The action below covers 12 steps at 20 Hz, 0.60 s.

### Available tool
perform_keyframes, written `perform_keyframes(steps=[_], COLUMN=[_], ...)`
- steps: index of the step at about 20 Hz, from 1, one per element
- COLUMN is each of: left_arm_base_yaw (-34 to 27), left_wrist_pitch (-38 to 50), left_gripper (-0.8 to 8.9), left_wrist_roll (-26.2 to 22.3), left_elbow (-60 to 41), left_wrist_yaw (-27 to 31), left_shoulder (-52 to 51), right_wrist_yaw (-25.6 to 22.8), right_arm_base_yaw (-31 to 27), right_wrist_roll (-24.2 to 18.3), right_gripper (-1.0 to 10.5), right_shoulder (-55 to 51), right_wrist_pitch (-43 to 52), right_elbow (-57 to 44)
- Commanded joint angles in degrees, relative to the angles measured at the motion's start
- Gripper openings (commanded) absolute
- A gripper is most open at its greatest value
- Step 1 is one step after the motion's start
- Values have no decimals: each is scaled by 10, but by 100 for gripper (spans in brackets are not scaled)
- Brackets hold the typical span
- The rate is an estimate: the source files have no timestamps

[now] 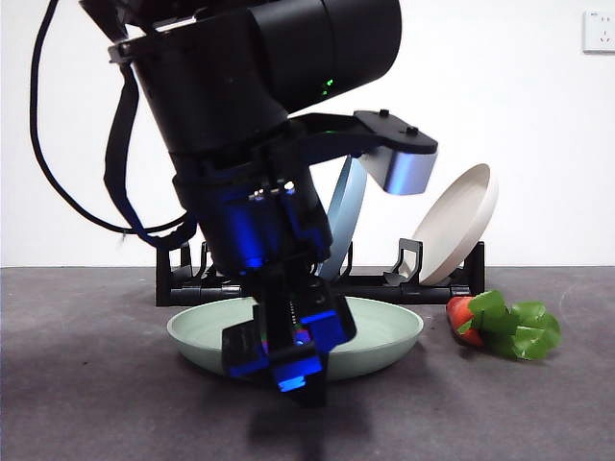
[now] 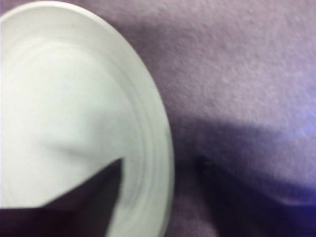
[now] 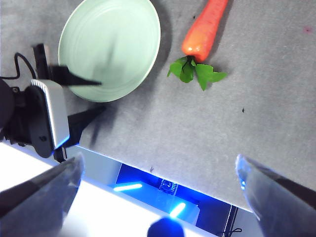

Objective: Take the green plate from the plate rack,put the plate on the table,take the carrot from the table,put the carrot in the plate

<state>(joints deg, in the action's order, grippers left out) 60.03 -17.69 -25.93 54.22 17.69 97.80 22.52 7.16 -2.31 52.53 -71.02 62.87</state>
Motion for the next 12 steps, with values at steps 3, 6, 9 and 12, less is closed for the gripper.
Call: perform_keyframes(steps=[3,6,9,12], left_arm_base_yaw=[2,2,2,2], left_wrist_pitch=[-70,-115,-166,-225], left_gripper=[396,396,396,396], left_wrist_roll=[58,102,150,176], left_elbow=[40,86,146,220], left_wrist_yaw=[2,2,1,2], left_shoulder=[-26,-98,-191,-277], right_wrist_yaw=[0,-2,-5,-10], right_arm_base_yaw=[2,2,2,13], right_wrist_roll=[12,31,46,66], right_gripper=[657,658,657,657], right_shoulder=[0,6,31,83], right_wrist_pitch=[10,46,85,144], right_elbow=[1,1,1,1])
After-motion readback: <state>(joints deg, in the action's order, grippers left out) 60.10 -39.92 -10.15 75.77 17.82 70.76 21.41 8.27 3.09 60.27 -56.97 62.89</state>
